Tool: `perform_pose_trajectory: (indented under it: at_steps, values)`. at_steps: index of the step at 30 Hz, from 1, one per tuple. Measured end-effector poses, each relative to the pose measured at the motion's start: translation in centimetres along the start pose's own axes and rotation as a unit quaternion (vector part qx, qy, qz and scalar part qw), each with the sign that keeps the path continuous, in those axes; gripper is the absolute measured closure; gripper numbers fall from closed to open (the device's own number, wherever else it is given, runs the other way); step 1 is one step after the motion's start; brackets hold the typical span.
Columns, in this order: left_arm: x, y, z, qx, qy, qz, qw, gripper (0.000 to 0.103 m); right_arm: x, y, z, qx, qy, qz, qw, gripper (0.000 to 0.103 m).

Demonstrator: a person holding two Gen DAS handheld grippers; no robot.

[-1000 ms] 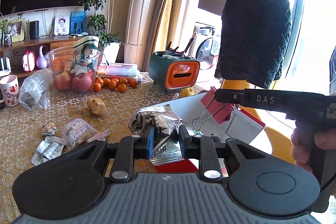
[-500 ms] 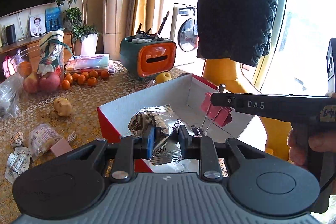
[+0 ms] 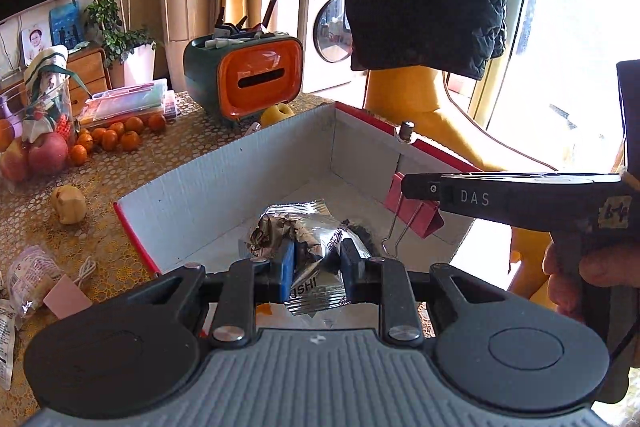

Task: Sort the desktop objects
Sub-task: 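Open the right tool to drop the pink clip while the left tool releases the foil wrapper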

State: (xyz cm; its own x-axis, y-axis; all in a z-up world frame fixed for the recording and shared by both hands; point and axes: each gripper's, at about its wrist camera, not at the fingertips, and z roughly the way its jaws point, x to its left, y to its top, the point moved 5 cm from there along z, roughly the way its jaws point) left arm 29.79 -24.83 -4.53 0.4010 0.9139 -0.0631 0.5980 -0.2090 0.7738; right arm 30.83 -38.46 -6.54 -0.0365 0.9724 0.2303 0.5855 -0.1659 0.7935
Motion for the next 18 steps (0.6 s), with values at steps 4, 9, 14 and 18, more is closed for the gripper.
perform_pose_trajectory:
  at_steps: [4,9,14,18]
  values:
    - [-0.2,-0.3,1.1,0.013,0.001,0.006,0.9999,0.08,-0.6,-0.5,0.8,0.01,-0.003,0.004,1.0,0.096]
    - [0.2,-0.6,2.6,0.034,-0.004,-0.006,0.9994,0.08,-0.8,-1.0,1.8,0.023,-0.007,-0.001,1.0,0.096]
    - [0.2,-0.8,3.6,0.051,-0.014,-0.01,0.9985,0.08,-0.6,-1.1,2.2,0.026,-0.009,-0.009,1.0,0.096]
    - [0.1,-1.0,4.1,0.061,-0.019,-0.01,0.9979,0.08,-0.4,-1.0,2.3,0.031,-0.015,-0.018,0.999,0.096]
